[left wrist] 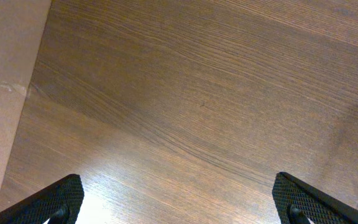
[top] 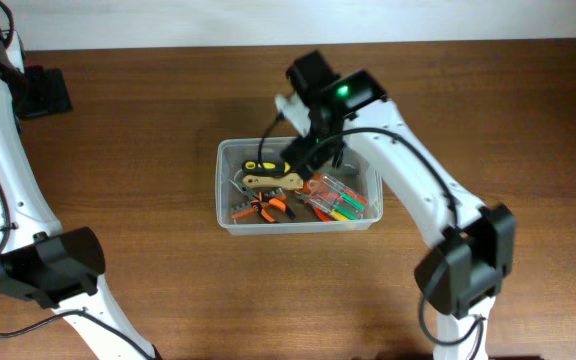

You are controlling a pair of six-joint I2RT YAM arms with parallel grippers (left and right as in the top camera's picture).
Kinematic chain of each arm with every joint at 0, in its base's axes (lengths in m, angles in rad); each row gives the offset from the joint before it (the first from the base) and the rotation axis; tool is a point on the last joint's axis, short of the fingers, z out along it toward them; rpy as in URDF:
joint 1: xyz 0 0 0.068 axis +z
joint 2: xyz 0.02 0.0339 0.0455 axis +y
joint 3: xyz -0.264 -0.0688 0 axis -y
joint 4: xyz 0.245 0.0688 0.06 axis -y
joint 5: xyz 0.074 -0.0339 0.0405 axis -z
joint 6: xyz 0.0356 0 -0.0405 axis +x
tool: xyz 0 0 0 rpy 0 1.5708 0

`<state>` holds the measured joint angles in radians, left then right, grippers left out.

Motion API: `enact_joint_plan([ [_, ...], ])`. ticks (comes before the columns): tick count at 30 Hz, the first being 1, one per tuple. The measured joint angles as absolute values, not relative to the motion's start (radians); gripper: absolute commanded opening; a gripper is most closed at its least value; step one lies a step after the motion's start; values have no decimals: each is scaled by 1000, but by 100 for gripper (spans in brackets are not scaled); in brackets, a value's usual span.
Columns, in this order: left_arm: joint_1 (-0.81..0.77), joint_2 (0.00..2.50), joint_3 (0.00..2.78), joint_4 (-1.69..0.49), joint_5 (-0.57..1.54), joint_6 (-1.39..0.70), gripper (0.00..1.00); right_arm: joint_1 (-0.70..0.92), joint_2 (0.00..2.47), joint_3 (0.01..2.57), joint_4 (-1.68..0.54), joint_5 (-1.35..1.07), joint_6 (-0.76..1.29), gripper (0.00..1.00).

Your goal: Pack container

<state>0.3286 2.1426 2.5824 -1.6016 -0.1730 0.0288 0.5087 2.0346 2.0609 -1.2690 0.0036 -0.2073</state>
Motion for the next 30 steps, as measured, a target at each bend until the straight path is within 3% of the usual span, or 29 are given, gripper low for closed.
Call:
enact_joint_plan([
  [7,329,2143,2582,-1602,-173,29,99,510,1875,2347,-1266,7,-157,99],
  [14,329,2143,2582,-1602,-173,29,99,471,1749,2420,-1297,120,-144,99],
  [23,329,2143,2582,-1602,-173,29,99,88,1575,2417,-1447,114,-18,99],
  [30,329,2143,2582,-1602,-174,29,99,-90,1266,2252,-1364,-57,-65,99],
])
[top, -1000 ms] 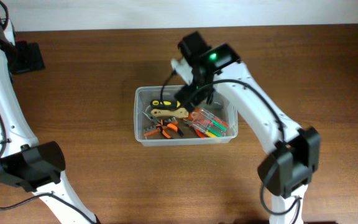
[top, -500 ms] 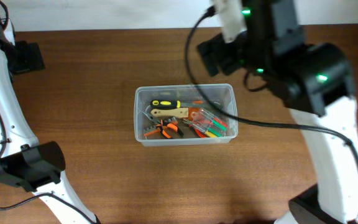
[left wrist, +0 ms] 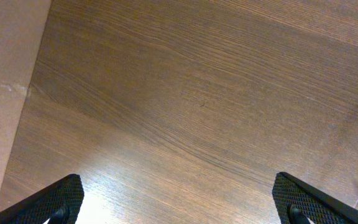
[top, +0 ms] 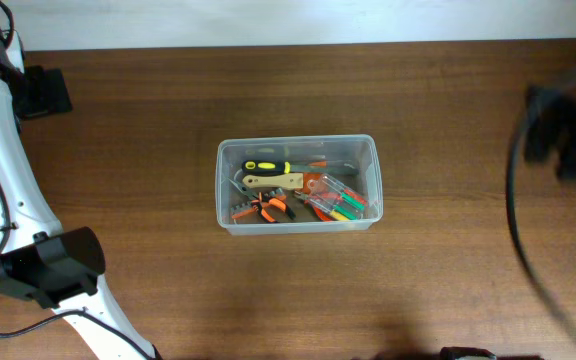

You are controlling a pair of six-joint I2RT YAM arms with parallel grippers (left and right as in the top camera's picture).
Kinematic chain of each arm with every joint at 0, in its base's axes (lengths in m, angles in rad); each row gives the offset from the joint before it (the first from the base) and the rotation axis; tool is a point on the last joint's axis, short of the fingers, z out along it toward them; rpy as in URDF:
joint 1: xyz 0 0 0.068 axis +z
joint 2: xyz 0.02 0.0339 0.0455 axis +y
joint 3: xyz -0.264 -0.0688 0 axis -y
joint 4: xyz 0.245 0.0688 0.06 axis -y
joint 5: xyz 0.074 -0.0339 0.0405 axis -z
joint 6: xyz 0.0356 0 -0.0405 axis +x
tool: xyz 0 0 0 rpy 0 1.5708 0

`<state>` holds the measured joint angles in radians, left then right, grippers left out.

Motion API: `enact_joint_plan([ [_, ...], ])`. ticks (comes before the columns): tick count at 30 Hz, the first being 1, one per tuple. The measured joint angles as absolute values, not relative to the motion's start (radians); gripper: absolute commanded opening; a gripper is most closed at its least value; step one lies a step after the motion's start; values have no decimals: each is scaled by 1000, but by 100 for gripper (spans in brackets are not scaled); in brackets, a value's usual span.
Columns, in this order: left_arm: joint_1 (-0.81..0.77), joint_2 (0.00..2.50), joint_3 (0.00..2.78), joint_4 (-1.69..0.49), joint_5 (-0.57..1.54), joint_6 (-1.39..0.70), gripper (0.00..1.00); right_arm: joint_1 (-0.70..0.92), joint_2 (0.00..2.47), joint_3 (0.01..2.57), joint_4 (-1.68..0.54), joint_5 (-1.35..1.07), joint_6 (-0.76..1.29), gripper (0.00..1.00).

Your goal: Pack container

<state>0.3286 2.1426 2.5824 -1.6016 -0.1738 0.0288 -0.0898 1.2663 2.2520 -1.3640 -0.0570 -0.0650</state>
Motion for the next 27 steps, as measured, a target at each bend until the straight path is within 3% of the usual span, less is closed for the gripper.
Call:
enact_joint_plan([
  [6,329,2143,2582,-1601,-173,28,99,-97,870,1781,-1196,-115,-79,99],
  [17,329,2143,2582,-1605,-173,28,99,-98,240,655,-807,-134,19,99],
  [27,329,2143,2582,-1604,-173,28,99,-98,50,320,-689,-118,27,99],
])
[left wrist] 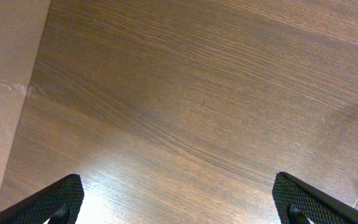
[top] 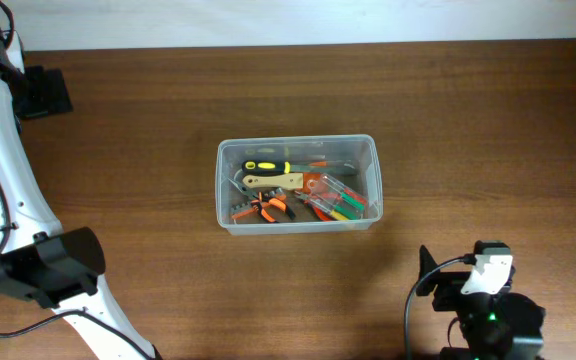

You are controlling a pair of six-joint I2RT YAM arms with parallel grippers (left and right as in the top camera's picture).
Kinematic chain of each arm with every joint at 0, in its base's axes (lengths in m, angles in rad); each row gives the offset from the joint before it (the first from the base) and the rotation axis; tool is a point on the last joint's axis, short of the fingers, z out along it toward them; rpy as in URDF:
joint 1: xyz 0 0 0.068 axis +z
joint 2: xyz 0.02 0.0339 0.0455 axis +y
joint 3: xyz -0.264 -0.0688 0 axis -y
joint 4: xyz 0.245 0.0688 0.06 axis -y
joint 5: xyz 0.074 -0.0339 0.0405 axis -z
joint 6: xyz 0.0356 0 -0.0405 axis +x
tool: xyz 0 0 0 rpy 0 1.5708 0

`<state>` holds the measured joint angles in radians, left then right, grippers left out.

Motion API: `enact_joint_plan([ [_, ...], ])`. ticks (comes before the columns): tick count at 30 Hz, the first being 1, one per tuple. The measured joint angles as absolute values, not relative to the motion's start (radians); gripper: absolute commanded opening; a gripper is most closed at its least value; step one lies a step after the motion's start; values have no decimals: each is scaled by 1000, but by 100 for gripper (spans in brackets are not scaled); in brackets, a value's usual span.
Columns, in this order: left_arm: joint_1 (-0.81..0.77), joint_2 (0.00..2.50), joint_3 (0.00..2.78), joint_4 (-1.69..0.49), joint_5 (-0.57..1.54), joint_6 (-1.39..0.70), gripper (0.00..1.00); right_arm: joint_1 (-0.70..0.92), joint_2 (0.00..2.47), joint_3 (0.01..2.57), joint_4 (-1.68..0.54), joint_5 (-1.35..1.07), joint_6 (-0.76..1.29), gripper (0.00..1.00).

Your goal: Pack container

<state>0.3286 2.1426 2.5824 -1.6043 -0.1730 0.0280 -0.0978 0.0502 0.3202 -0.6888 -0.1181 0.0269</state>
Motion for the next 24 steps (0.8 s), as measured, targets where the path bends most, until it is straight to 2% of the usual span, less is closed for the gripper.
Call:
enact_joint_plan([
  [8,329,2143,2582,-1604,-173,28,99,-98,33,192,-636,-110,27,99],
  [24,329,2143,2582,-1604,-173,28,99,-98,33,167,-630,-106,27,99],
])
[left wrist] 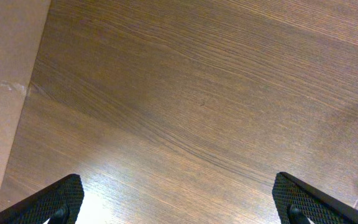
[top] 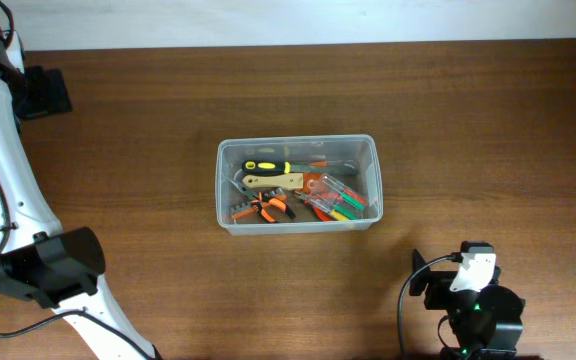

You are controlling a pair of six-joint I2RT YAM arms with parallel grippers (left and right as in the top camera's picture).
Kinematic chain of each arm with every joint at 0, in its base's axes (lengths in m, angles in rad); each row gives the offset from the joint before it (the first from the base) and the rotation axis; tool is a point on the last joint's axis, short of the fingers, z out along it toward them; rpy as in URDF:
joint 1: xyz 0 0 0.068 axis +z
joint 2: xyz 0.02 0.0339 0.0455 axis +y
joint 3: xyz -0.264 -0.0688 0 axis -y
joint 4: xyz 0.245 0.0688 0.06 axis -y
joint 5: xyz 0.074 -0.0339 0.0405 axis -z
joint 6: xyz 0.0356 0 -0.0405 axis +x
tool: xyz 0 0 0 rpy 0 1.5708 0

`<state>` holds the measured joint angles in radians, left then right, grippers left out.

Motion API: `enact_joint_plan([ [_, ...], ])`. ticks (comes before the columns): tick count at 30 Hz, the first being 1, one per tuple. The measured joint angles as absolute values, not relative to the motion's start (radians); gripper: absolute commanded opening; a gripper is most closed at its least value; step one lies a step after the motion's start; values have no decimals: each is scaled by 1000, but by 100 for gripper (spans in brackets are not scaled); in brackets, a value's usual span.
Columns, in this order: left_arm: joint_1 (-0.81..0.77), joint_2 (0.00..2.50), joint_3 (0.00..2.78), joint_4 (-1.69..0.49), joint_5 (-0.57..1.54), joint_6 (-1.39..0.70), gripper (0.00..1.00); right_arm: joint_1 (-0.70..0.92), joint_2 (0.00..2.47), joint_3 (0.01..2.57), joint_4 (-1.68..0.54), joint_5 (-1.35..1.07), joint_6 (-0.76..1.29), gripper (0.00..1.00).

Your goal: Pack container

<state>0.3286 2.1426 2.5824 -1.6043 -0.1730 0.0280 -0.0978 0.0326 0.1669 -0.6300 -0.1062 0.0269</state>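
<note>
A clear plastic container (top: pixel 222 180) stands mid-table. Inside lie a yellow-and-black screwdriver (top: pixel 265 165), a wooden-handled tool (top: pixel 273 181), orange pliers (top: pixel 266 207) and several colourful-handled screwdrivers (top: pixel 340 201). My right arm (top: pixel 471 300) is folded up at the table's near right edge, well away from the container; its fingers cannot be made out. My left gripper (left wrist: pixel 179 199) hangs open over bare wood near the table's left edge, with only the two black fingertips (left wrist: pixel 64 196) showing in the left wrist view.
The left arm's white links run along the left side down to a black joint (top: pixel 43 265). A black block (top: pixel 46 90) sits at the far left. Brown cardboard (left wrist: pixel 5 74) lies past the table's left edge.
The folded right arm at the near right edge has shifted slightly to the left. The container, its tools and the left gripper are unchanged.
First my right gripper was down over the container's tools. A second later that arm was a blur at the right edge, clear of the container. Then it was folded at the near right, where it stays. The left arm has not moved.
</note>
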Motion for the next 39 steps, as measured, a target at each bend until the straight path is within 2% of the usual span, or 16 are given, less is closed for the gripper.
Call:
enact_joint_plan([
  [18,301,2100,2569,-1603,-173,28,99,-98,32,165,-627,-106,27,99],
  [23,179,1851,2427,-1591,-172,25,99,-98,31,165,-627,-106,27,99],
  [29,72,1396,2038,-1581,-168,25,99,-98,31,165,-627,-103,27,98],
  [33,71,1148,1740,-1360,-169,25,99,-98,31,165,-627,-103,27,99],
  [36,70,971,1486,-1036,-137,23,99,-98,29,165,-627,-103,27,99],
  [39,68,802,1248,-828,-111,21,99,-98,29,164,-626,-102,27,99],
])
